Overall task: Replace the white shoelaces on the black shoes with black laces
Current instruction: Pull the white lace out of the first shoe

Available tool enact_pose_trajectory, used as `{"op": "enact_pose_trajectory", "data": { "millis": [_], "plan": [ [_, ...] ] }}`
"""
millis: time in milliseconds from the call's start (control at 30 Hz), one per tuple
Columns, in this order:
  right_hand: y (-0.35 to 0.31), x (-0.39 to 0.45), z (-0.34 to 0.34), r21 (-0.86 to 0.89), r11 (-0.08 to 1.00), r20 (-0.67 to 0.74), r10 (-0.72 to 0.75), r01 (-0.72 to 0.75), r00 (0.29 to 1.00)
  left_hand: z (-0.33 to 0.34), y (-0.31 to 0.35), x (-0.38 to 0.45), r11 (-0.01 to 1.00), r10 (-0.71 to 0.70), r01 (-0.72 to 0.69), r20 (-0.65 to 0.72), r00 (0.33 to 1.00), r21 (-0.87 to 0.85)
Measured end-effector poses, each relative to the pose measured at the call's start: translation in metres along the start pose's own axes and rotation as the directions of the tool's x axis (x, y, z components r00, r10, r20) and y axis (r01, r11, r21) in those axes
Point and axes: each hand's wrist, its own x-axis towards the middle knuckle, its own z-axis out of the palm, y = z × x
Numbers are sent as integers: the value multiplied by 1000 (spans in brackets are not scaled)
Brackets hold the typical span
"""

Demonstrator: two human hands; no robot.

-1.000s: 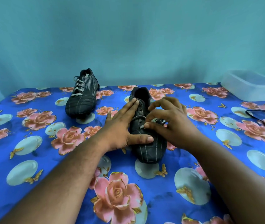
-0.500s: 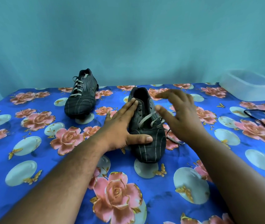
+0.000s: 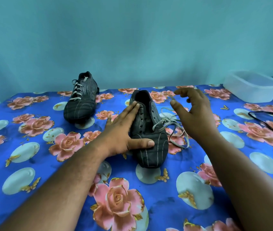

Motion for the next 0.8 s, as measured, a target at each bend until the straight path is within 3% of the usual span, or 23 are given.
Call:
{"op": "enact_pose_trajectory", "data": {
  "millis": [67, 133, 233, 400, 467, 533, 600, 667, 733, 800],
  "plan": [
    [4, 1, -3, -48, 999, 100, 19, -14, 995, 0, 0, -1, 1000, 17, -17, -10, 1000, 5],
    [2, 2, -8, -18, 996, 256, -75, 83, 964, 0, 1, -2, 998, 52, -51, -19, 998, 26],
    [3, 2, -16, -23, 964, 489, -221, 266, 844, 2, 5, -2, 994, 101, -101, 6, 995, 48],
    [5, 2, -17, 23, 964, 559, -233, 266, 796, 3, 4, -1, 991, 117, -118, 8, 993, 68],
    [2, 3, -20, 93, 982, 510, -188, 164, 840, 3, 3, 1, 991, 111, -111, 5, 994, 75],
    [4, 8, -25, 166, 986, 367, -75, 14, 927, 3, 3, 1, 991, 109, -109, 1, 994, 79],
    [11, 16, -32, 229, 969, 94, 75, -94, 993, 4, 3, 1, 991, 107, -107, -2, 994, 75],
    [21, 23, -40, 286, 939, -158, 241, -190, 957, 3, 4, 1, 992, 103, -103, -1, 995, 67],
    [27, 25, -40, 227, 934, -200, 323, -277, 925, 4, 4, 0, 993, 99, -99, 5, 995, 62],
    [34, 22, -29, 13, 966, -108, 260, -260, 960, 4, 4, 0, 993, 100, -100, 4, 995, 57]
  ]
}}
